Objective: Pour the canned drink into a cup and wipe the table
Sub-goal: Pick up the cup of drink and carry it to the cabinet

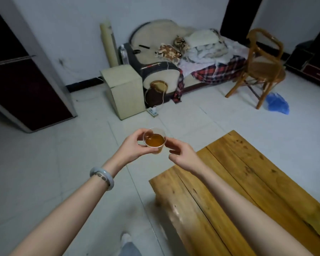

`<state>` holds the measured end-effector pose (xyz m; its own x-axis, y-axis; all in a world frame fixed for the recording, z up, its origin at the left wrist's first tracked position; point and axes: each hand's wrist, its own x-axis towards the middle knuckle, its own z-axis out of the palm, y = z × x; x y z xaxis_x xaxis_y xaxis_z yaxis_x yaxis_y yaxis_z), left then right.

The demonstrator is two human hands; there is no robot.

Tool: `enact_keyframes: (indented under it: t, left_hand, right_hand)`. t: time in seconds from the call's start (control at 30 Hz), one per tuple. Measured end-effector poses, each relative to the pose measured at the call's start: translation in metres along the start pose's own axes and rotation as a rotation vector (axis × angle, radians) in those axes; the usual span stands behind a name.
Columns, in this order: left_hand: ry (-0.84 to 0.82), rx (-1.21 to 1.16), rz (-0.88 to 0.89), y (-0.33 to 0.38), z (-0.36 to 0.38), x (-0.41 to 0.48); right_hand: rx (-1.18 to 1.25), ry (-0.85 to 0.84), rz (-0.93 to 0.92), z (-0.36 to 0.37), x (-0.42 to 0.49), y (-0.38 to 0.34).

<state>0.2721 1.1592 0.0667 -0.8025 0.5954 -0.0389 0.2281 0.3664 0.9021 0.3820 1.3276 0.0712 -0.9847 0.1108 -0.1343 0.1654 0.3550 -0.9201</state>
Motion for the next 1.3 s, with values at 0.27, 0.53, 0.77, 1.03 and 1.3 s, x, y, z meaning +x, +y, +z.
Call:
enact_keyframes:
  t: [0.27,0.53,0.77,1.03,1.3]
  left_hand:
    - [0.087,-0.009,-0.020,-0.055,-0.160,0.010]
    - [0.186,-0.007,-0.061,-0.103,-0.275,0.024]
    - [0.256,-0.015,-0.107,-0.143,-0.329,0.058]
    - [0.284,-0.036,-0.105,-0.178,-0.401,0.155]
    - [0.324,-0.066,-0.084,-0.199,-0.481,0.276]
  right_hand:
    - [0.315,-0.177,0.180,0.104,0.133,-0.064]
    - [0.458,-0.292,0.238,0.185,0.226,-0.116]
    - [0.462,-0.419,0.319,0.217,0.309,-0.137]
    - [0.357,-0.472,0.273,0.232,0.443,-0.160]
    - [0.334,-0.467,0.219,0.227,0.589,-0.195]
